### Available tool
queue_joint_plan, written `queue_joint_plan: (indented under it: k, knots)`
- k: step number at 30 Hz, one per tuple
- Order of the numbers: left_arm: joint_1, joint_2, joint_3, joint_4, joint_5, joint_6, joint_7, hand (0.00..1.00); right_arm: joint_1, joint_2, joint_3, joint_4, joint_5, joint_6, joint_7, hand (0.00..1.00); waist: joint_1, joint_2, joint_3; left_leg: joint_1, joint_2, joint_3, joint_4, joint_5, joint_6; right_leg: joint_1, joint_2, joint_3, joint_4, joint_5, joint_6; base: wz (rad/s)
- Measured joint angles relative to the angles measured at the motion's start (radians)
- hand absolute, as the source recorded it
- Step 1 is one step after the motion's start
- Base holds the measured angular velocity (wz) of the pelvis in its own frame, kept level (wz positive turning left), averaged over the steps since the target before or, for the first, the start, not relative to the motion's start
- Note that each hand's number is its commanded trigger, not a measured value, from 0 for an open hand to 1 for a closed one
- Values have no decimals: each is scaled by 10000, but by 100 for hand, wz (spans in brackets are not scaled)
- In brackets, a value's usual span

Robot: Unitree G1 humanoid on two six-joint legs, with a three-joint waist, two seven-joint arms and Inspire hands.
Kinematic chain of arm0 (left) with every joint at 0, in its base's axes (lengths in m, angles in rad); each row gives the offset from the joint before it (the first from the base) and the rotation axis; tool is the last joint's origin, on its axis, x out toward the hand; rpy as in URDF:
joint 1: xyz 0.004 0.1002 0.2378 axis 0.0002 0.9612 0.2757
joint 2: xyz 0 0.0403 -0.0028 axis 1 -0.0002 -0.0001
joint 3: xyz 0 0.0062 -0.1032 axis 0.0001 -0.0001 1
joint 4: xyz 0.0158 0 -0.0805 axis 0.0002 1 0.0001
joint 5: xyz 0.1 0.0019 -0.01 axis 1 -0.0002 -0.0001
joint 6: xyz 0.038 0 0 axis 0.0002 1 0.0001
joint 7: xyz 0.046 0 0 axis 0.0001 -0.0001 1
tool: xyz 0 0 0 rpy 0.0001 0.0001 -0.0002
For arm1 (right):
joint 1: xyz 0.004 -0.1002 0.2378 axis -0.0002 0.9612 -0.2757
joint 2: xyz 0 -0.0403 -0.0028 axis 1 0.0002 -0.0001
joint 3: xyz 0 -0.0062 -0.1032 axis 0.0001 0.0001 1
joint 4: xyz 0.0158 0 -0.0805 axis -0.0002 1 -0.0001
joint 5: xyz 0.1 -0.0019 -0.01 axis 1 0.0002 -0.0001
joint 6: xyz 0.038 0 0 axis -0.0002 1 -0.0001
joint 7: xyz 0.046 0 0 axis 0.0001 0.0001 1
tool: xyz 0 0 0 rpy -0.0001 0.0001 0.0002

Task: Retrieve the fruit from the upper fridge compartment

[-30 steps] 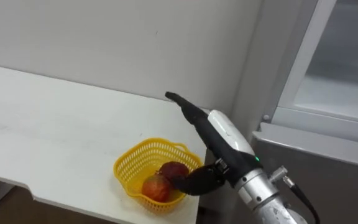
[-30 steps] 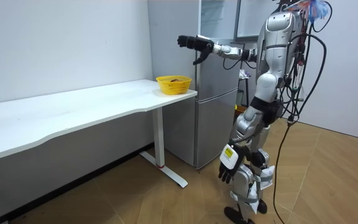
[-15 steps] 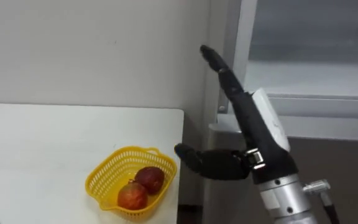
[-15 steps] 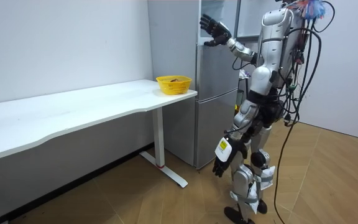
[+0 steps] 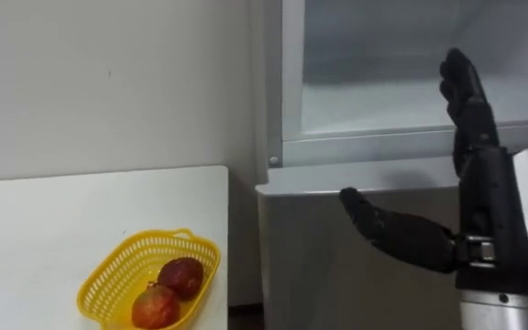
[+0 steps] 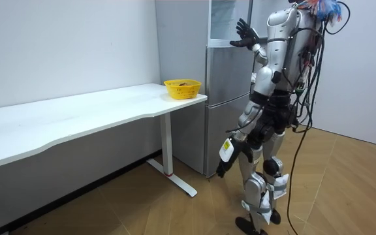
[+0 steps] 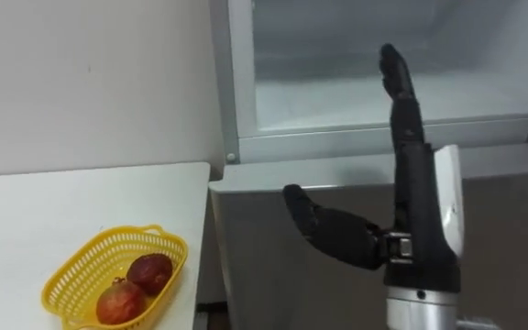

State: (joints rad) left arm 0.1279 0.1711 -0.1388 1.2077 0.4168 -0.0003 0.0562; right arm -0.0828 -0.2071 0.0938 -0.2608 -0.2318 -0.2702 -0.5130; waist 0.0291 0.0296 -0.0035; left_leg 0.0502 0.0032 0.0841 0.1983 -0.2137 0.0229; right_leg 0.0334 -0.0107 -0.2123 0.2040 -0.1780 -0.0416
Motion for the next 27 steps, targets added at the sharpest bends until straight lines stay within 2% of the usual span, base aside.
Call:
queue_joint_plan:
  k: [3, 5, 8, 15, 21, 27]
  knots:
    - [13, 0, -24, -1, -144, -2, 28, 0, 563, 0, -206, 22, 123, 6, -399, 0, -125, -110, -20, 49, 3, 96, 10, 0, 0, 4, 15, 107, -16, 0, 1, -10]
    - [-5, 0, -32, 0, -151, 1, 128, 0, 947, -1, -211, 19, 318, 14, -526, 0, -271, -190, 24, 57, 1, 167, 6, 0, 0, -10, 20, 181, -23, -2, 5, -8]
    - [9, -4, -41, 24, -151, 0, 314, 0, 1394, -1, -319, 14, 534, 15, -540, 0, -376, -236, 27, 73, 1, 231, -17, -1, 0, -31, 22, 254, -26, -7, 14, -8]
    - [78, -2, -42, 38, -329, -4, 727, 0, 1602, -1, -372, 18, 697, 12, -641, 0, -523, -210, 20, 186, 27, 374, -76, -1, -1, -9, 109, 493, -22, -6, 14, -6]
    - [217, -22, -259, 32, -583, 12, 918, 0, 2009, 1, -390, 244, 992, 14, -686, 0, -636, -83, 8, 314, 33, 465, -108, -2, -1, 73, 110, 596, -22, -8, 14, -5]
    - [371, -19, -316, -37, -1106, 15, 921, 0, 2722, 52, -386, 879, 1238, 90, -688, 0, -758, -103, 16, 323, 39, 519, -111, -3, -2, 18, 116, 636, -19, -11, 18, -1]
